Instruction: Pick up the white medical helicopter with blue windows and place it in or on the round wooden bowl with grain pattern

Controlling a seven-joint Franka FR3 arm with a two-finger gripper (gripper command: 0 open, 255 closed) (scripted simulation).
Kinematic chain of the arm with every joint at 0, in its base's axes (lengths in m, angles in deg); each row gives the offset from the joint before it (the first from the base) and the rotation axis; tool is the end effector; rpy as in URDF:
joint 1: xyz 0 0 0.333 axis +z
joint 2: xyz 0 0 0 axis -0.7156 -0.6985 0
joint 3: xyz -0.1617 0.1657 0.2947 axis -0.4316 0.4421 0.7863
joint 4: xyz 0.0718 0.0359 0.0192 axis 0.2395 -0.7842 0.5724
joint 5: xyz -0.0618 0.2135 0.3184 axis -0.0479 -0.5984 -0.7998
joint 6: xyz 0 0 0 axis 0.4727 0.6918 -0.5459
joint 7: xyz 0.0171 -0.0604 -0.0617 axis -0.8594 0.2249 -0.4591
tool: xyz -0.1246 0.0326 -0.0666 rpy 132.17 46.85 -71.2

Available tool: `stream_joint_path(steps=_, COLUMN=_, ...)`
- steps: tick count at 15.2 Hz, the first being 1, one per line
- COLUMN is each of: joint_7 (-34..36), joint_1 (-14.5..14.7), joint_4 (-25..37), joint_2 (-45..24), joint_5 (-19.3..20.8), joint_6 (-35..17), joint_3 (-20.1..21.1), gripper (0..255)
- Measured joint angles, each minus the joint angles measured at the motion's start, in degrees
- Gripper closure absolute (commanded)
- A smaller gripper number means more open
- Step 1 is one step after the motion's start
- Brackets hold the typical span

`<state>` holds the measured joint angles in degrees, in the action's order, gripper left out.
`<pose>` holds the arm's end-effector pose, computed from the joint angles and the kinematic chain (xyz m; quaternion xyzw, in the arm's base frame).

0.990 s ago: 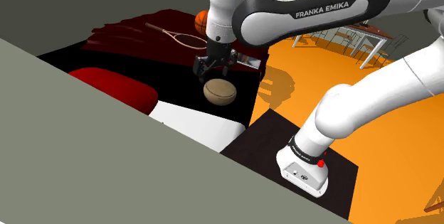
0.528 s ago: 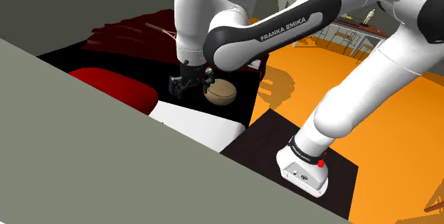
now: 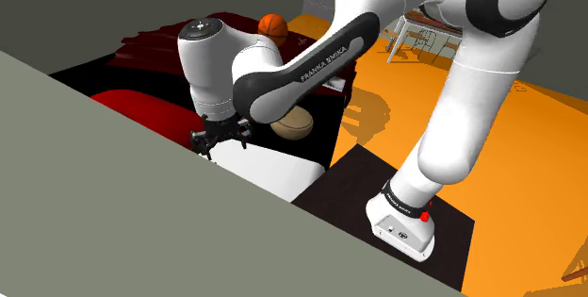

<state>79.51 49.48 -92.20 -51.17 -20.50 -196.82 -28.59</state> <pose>0.4289 0.3520 0.3404 0.9789 -0.1758 0.0337 0.0984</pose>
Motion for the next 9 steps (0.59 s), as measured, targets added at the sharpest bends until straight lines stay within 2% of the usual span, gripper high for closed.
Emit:
stream_joint_path(steps=5, joint_7=7.86, joint_1=6.39, joint_4=10.17, joint_2=-13.24, joint_5=7.50, joint_6=2.20, joint_3=-3.20, gripper=0)
stream_joint_path(steps=9, joint_7=9.87, joint_1=8.01, joint_4=11.39, joint_2=-16.72, joint_5=9.70, joint_6=0.98, joint_3=-4.61, gripper=0)
